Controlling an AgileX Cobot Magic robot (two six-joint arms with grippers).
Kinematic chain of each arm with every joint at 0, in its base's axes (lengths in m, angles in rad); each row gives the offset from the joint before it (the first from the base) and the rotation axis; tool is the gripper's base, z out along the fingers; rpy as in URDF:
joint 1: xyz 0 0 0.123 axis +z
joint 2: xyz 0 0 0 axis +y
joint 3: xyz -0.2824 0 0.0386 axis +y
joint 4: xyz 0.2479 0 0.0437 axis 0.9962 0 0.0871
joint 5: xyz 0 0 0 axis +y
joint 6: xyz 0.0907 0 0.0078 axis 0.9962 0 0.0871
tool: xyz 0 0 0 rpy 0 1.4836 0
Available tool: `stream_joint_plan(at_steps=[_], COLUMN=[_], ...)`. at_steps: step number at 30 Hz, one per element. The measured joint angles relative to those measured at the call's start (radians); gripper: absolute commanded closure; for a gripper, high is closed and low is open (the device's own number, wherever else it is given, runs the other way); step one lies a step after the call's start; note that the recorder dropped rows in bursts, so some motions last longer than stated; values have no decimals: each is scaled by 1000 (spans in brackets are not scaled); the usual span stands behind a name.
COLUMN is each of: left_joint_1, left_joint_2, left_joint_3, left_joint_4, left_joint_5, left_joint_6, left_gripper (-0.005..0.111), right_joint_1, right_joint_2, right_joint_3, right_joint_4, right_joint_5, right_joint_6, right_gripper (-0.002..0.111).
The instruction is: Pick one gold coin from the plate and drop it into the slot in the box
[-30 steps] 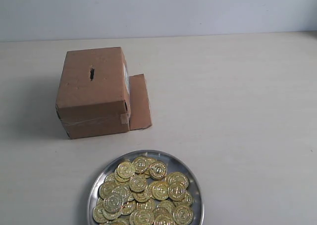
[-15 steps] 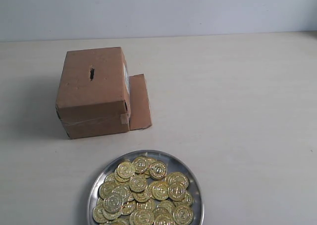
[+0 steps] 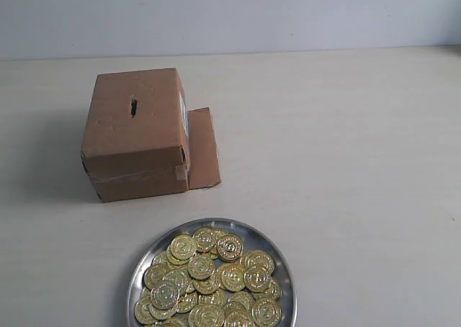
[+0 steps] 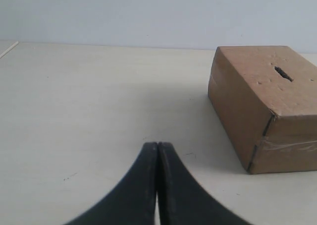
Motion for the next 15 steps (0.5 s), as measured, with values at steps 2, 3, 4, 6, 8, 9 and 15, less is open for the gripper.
stream_joint_plan(at_steps=[2, 3, 4, 6, 8, 9, 15], left_joint_1=[0, 0, 0, 0, 0, 0, 0], left_joint_2=[0, 0, 0, 0, 0, 0, 0], left_joint_3=[0, 0, 0, 0, 0, 0, 0], left_joint_4=[0, 0, 0, 0, 0, 0, 0], left_joint_5=[0, 0, 0, 0, 0, 0, 0], left_joint_6=[0, 0, 0, 0, 0, 0, 0], left_gripper=[106, 106, 106, 106, 106, 106, 106], right_joint_1=[0, 0, 0, 0, 0, 0, 0], right_joint_2=[0, 0, 0, 0, -1, -1, -4], right_joint_3=[0, 0, 0, -17, -57, -77, -265], right_joint_4=[13, 17, 17, 22, 24, 24, 7], right_joint_5=[-33, -39, -40, -21, 16, 34, 176], right_joint_6=[64, 89, 113, 171, 214, 222, 228], right_gripper=[108, 108, 108, 108, 108, 108, 108])
